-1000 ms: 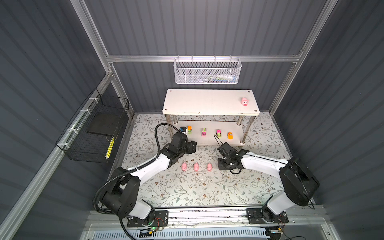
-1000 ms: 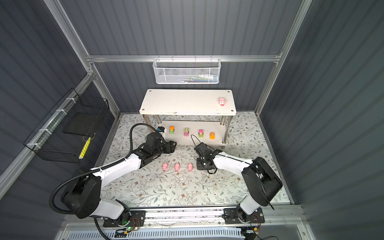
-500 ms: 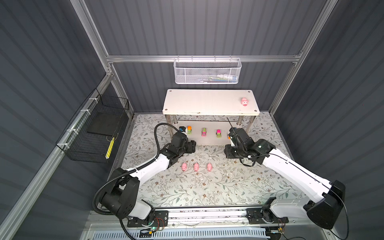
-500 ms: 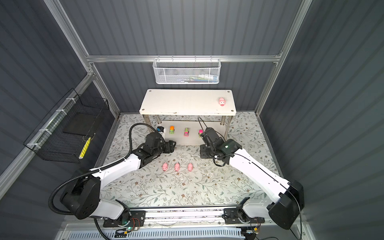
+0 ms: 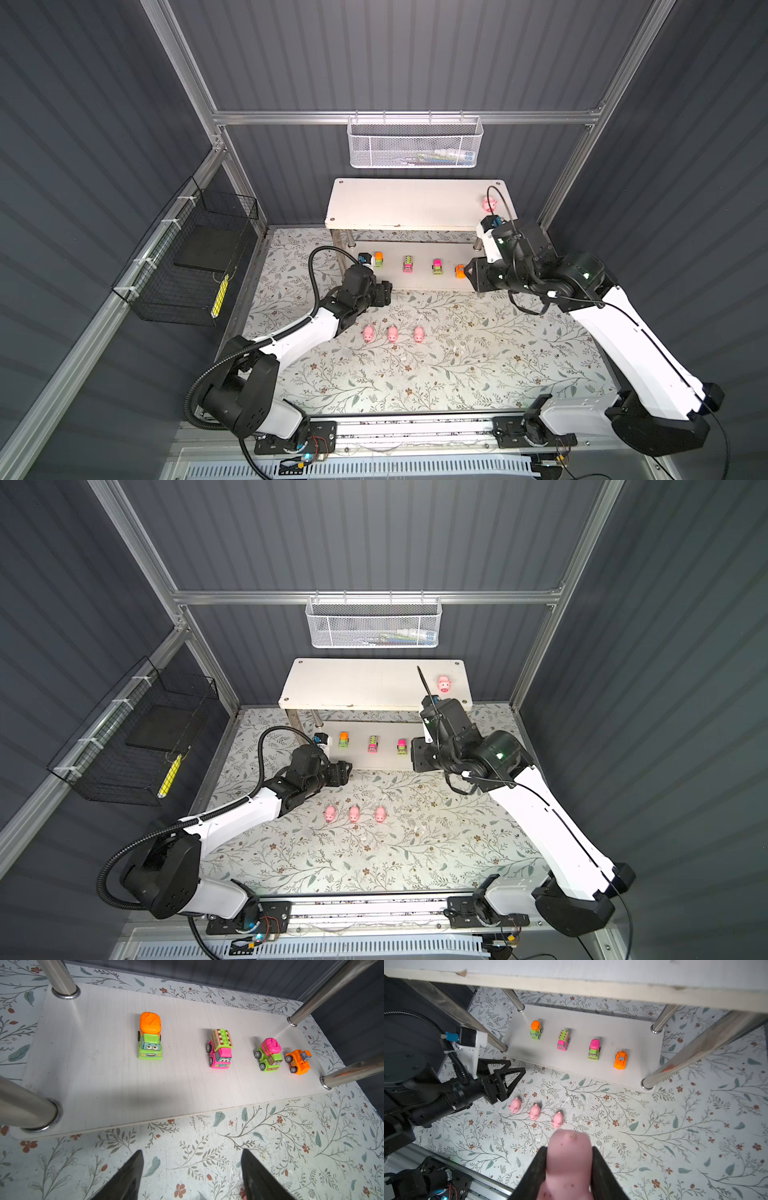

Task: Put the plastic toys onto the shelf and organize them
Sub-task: 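Carry the pink pig with the right gripper up to the top shelf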

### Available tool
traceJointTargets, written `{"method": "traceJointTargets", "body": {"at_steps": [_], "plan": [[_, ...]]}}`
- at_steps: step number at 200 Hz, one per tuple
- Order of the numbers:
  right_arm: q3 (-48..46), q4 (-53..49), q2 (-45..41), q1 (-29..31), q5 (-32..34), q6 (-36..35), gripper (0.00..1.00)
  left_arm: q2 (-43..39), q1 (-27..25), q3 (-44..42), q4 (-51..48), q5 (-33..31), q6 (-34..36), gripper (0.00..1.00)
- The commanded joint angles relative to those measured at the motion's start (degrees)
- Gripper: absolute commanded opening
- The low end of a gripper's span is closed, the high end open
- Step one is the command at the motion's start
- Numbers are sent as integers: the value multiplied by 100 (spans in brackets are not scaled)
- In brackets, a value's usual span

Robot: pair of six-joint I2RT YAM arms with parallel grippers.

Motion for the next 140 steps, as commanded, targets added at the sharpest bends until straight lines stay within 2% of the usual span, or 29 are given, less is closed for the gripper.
{"method": "traceJointTargets", "body": {"at_steps": [1, 83, 140], "plan": [[581, -465, 380, -32, 401, -427, 35, -56, -14, -85, 36, 71, 48, 74], [3344, -788, 2209, -653, 447, -1177, 35, 24, -12, -93, 142, 179, 22, 74], [3987, -529, 2941, -1102, 276, -1324, 36, 61, -10, -111, 198, 211, 17, 74]]}}
